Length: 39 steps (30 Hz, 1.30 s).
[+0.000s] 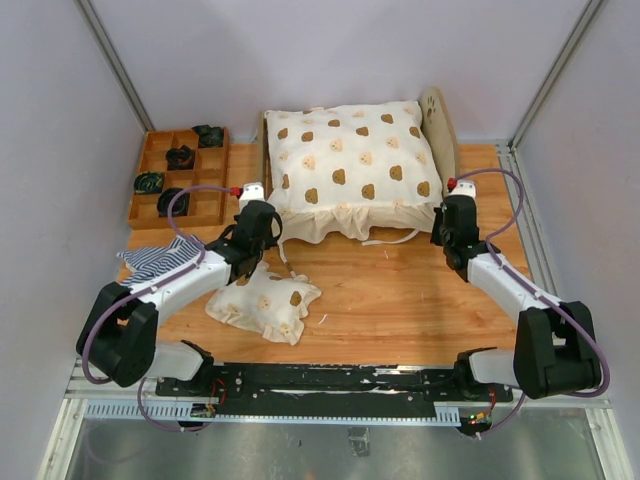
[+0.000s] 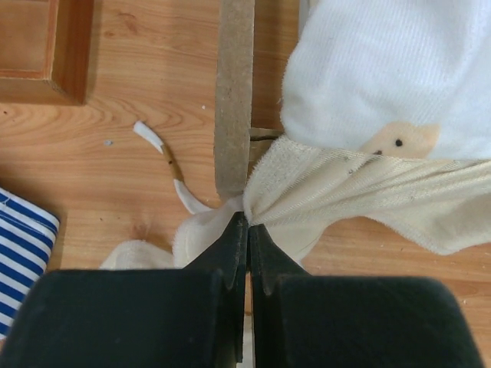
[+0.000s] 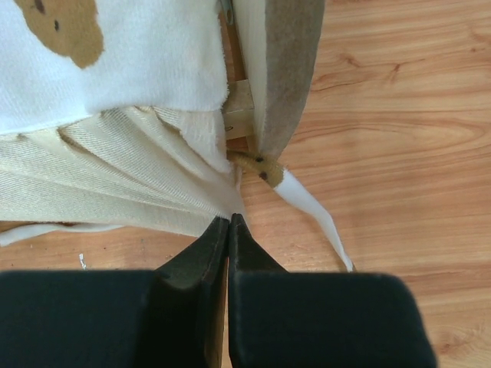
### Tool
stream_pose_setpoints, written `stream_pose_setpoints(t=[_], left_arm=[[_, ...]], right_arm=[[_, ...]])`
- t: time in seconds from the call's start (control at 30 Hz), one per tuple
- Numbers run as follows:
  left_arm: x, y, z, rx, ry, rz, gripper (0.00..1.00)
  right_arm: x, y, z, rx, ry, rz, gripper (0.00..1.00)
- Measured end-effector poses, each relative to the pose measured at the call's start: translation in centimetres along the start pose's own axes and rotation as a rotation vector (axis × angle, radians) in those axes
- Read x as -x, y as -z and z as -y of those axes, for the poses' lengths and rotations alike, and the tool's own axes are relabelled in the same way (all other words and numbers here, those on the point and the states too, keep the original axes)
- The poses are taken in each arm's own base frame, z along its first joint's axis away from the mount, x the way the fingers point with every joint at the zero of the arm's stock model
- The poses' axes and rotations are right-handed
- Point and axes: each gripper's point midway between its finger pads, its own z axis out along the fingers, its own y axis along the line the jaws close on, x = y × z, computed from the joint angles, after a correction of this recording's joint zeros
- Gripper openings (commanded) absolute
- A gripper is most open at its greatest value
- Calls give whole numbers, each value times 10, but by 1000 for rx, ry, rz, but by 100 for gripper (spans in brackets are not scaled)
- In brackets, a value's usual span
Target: Set up the pet bed
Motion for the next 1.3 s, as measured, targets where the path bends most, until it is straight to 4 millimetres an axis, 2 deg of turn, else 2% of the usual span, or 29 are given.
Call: stream_pose_setpoints(t=[0.17,0.3,0.33,0.37,0.47,0.6,0.7,0.73,0.8,0.9,1.07,1.17,1.3], left_arm=[[-2,-2,1,-10,48,-4,0],[-10,-2,5,-30,84,-22,0],[-12,-2,5,-35,92,-25,3],[-14,-2,7,-44,105,-26,11],[-21,1,8,-69,147,-28,42],[-24,8,3,-72,174,-35,60],[-13,18,3,-95,203,-9,74],[-7,23,4,-107,214,7,79],[6,33,4,-129,229,43,98],[24,50,0,-155,231,97,99],[56,87,-15,-184,223,218,99],[76,113,-26,-204,224,298,99],[109,161,-37,-278,238,442,99]], right_arm=[[-1,-1,1,-6,-12,9,0],[-1,-1,3,-18,-24,11,0],[-1,-1,3,-20,-25,11,0],[-1,-1,3,-20,-25,9,2],[-2,4,1,-6,-26,-1,26],[1,16,-2,27,-19,-37,50],[9,28,-11,81,-33,-42,53],[11,34,-17,111,-39,-35,53],[14,47,-30,161,-40,-25,53],[16,69,-62,265,-17,-7,53],[9,104,-128,476,60,-11,52],[-2,122,-167,591,117,-34,52],[-30,142,-221,731,205,-78,53]])
